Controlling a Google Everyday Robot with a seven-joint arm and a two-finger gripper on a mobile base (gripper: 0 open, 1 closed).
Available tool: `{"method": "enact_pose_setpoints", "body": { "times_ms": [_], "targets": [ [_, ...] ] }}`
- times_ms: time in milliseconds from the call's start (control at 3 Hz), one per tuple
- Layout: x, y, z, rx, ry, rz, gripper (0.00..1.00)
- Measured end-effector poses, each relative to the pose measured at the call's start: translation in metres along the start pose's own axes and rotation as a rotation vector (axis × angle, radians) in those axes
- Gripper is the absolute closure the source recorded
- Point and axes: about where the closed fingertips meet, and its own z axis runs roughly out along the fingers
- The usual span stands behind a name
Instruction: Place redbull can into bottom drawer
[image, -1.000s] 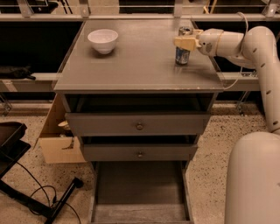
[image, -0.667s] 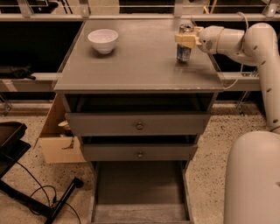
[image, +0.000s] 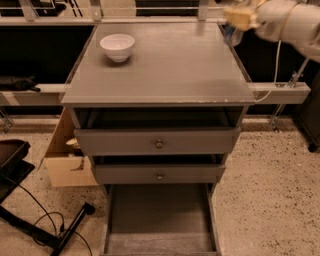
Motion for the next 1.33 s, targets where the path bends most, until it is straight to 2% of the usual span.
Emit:
{"method": "enact_pose_setpoints", "body": {
  "times_ms": [333,667,1000,1333],
  "targets": [
    [-0.099,0.024,-0.057,0.121,-0.113,-0.106,1.0],
    [-0.107,0.077,-0.085,0.097,-0.157,-0.078,1.0],
    [-0.03,0.132,-0.125,-0.006,-0.079,0.02,1.0],
    [0.111,0.201,-0.158,-0.13,0.069,0.169,1.0]
  ]
}}
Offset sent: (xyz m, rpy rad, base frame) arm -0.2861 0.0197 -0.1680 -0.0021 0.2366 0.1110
